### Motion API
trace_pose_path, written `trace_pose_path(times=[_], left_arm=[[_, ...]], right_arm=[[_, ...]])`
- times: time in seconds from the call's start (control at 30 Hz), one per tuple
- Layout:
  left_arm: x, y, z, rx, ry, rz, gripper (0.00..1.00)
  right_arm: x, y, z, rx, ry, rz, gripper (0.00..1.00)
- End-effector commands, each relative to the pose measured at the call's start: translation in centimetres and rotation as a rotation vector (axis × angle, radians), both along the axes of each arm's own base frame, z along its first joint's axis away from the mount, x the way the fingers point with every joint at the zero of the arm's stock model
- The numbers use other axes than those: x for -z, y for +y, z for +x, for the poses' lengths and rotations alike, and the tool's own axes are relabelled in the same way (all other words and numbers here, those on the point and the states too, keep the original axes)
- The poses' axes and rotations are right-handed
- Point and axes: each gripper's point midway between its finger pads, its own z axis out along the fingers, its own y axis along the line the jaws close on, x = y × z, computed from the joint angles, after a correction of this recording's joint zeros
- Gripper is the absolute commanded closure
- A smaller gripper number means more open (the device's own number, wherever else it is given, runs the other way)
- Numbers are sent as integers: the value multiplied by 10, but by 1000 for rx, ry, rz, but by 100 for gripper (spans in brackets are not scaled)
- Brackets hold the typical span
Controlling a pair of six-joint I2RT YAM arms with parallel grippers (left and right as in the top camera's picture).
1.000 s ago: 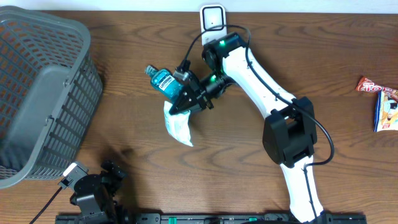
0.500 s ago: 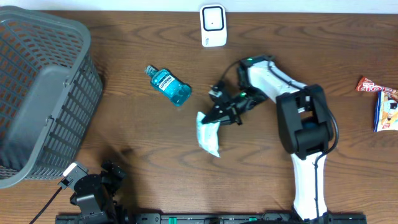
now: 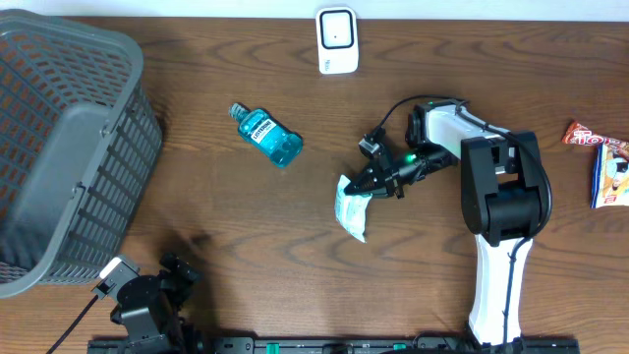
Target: Scan the item barcode
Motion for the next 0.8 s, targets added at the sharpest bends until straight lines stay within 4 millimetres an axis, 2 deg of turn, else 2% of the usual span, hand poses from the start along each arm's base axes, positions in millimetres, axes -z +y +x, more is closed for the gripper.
trace_pose_path(times=[0.0, 0.17, 0.33, 0.6, 0.77], left_arm=[[8, 0, -5, -1, 36, -2, 2], [8, 0, -5, -1, 36, -2, 2], [8, 0, -5, -1, 36, -2, 2], [8, 0, -5, -1, 36, -2, 2], [8, 0, -5, -1, 36, -2, 2]], right_arm=[[12, -8, 0, -24, -45, -30, 99], [27, -21, 4, -40, -78, -98, 99], [26, -35, 11, 22, 9, -137, 99], [-17, -62, 13, 150, 158, -16, 99], [-13, -81, 12, 157, 149, -39, 99]])
